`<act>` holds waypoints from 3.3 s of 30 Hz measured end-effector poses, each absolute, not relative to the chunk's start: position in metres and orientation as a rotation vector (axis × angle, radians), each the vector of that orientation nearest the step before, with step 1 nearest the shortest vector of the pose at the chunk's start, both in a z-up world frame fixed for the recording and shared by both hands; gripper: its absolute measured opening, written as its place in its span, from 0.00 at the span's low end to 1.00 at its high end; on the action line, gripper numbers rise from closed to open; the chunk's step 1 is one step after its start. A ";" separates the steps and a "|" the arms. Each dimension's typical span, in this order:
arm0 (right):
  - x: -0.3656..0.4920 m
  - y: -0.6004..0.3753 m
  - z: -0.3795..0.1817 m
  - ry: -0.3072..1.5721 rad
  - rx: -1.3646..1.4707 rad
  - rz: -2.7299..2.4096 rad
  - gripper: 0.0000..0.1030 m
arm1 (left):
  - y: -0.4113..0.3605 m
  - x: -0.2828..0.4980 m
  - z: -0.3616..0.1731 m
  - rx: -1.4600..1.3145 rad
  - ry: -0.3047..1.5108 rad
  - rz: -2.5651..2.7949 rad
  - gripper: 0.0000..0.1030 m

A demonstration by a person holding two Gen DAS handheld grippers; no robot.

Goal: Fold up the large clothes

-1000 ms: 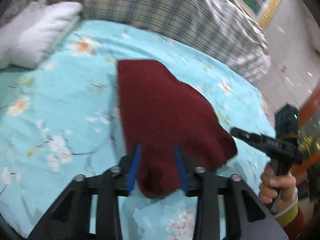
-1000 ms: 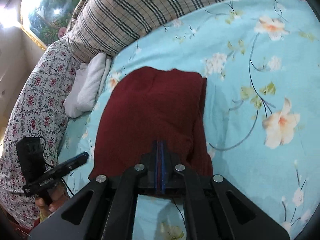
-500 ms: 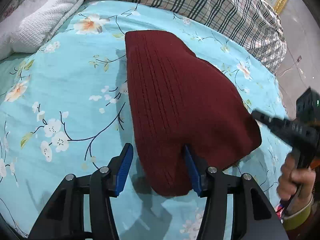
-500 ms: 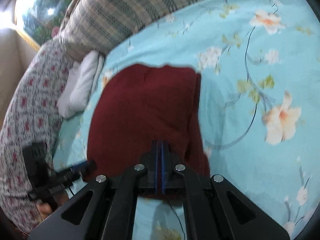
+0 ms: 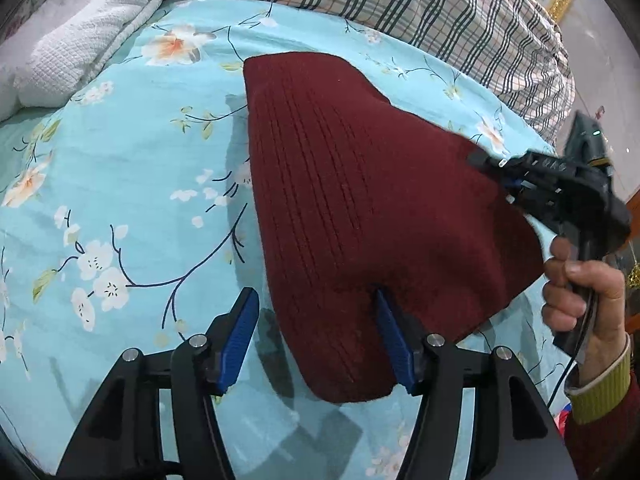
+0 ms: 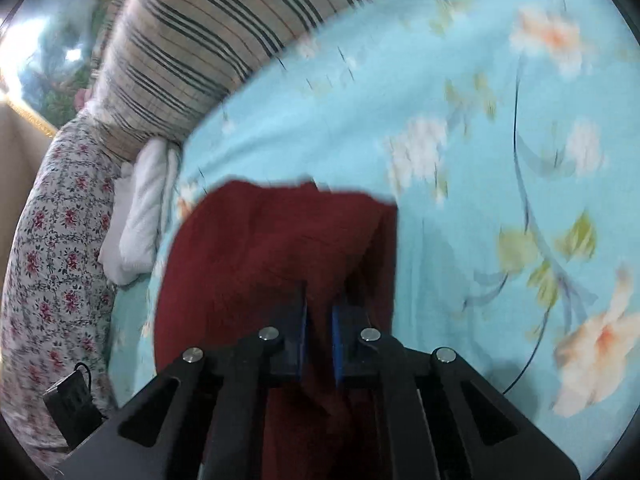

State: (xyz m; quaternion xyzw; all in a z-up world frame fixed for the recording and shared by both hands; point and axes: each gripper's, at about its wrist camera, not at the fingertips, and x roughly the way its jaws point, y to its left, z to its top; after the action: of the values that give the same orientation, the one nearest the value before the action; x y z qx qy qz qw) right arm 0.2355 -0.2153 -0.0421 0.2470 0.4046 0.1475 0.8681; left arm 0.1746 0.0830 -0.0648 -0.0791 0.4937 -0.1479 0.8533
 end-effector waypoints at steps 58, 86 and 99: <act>0.035 -0.199 -0.060 0.956 0.193 0.267 0.60 | 0.102 0.061 -0.074 0.009 1.114 -0.172 0.80; 0.056 -0.183 -0.036 0.926 0.112 0.350 1.00 | 0.059 0.091 -0.016 0.285 0.964 -0.102 0.99; 0.088 -0.175 -0.023 0.915 0.053 0.382 1.00 | 0.047 0.110 0.000 0.261 0.929 -0.123 0.99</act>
State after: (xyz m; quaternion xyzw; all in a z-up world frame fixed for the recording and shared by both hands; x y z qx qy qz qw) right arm 0.0877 -0.1754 -0.0230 0.0252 0.4388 0.1833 0.8793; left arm 0.1103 0.0466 -0.0001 0.1254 0.4466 -0.0592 0.8839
